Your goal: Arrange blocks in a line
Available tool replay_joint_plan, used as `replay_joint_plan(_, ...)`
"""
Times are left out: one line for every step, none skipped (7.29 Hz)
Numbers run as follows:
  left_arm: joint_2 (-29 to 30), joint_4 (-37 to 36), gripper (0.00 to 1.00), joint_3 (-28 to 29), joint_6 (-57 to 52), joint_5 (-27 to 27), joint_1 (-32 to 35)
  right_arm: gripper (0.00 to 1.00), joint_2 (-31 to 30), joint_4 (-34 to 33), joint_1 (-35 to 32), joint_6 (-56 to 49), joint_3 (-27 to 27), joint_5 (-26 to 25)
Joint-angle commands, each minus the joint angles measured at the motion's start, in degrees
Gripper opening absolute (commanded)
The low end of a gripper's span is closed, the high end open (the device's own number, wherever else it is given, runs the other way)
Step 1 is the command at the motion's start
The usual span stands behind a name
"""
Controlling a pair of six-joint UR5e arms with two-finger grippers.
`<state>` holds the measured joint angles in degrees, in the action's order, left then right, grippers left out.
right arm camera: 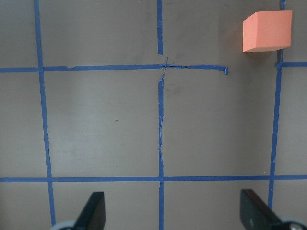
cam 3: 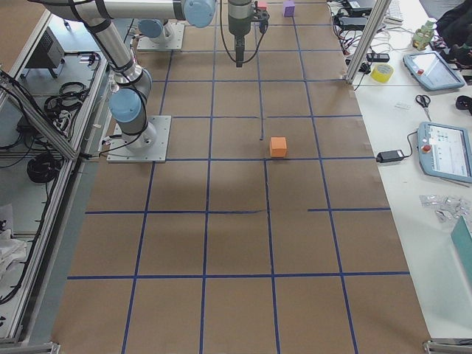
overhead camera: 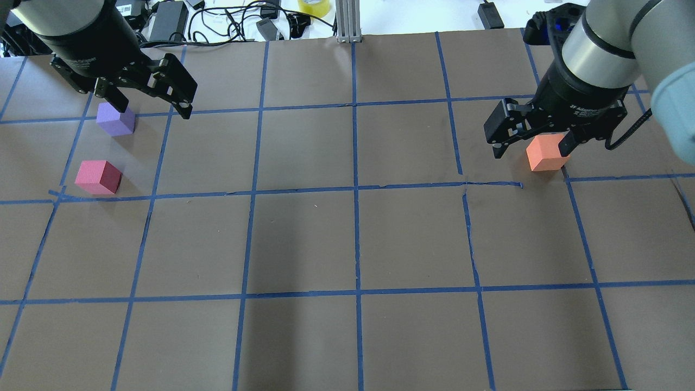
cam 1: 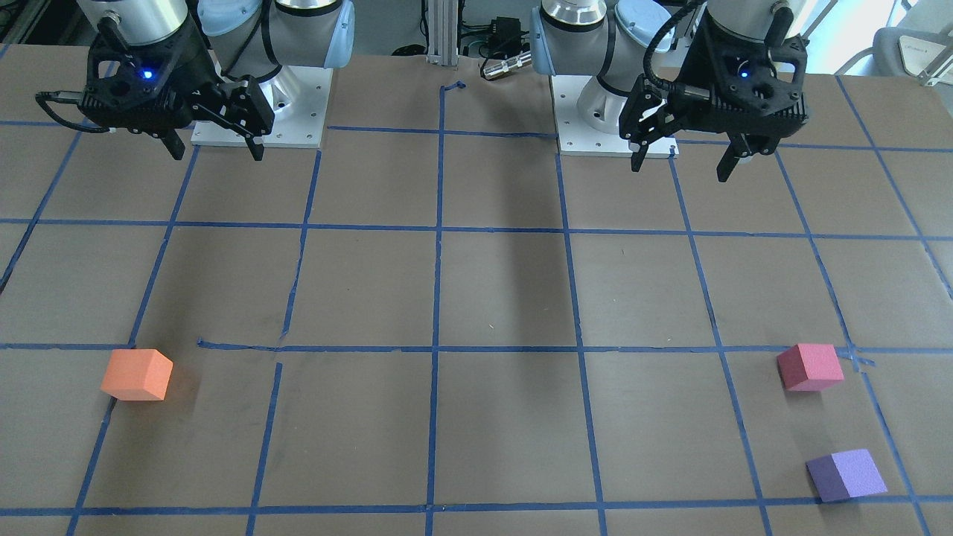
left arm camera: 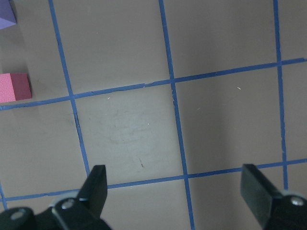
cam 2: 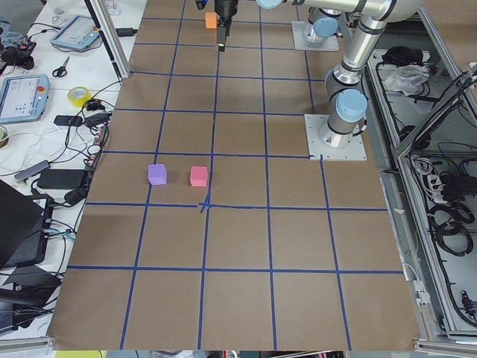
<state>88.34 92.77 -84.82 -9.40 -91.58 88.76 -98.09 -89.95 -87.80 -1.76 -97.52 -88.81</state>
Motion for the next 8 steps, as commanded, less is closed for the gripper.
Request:
replay_joint_plan(0.0,0.0,1.0,0.0,0.0,-0.3,0.0,1.0,-0.1,-0.1,0.0,0.0,0.0,-0.7)
replay_joint_plan(0.0,0.0,1.0,0.0,0.0,-0.2,-0.1,1.0,-0.5,-0.1,0.0,0.4,-0.1,-0.9)
replay_joint_plan(0.0,0.0,1.0,0.0,0.0,-0.3,0.0,1.0,-0.5,-0.1,0.0,0.6,-0.1,-1.1)
replay_joint_plan(0.0,0.0,1.0,0.0,0.0,-0.1,-0.1,1.0,-0.6,0.1,0.0,0.5,0.0,-0.1)
replay_joint_plan(-0.4,-0.1,1.0,0.0,0.0,0.3,0.0,1.0,-0.6,0.2,0.0,0.4,0.0,-0.1)
replay_joint_plan(-0.3,-0.4,1.0,-0.1,0.0,0.0,-0.1,1.0,-0.3,0.2,0.0,0.5,0.0,-0.8)
replay_joint_plan(0.1,-0.5,1.0,-0.1,0.0,0.0,-0.1,1.0,-0.1,0.2,0.0,0.4,-0.1,-0.8)
replay_joint_plan(-0.3,-0.5,1.0,-0.1,0.0,0.0,-0.2,1.0,-0.1,0.2,0.0,0.4,-0.1,-0.6)
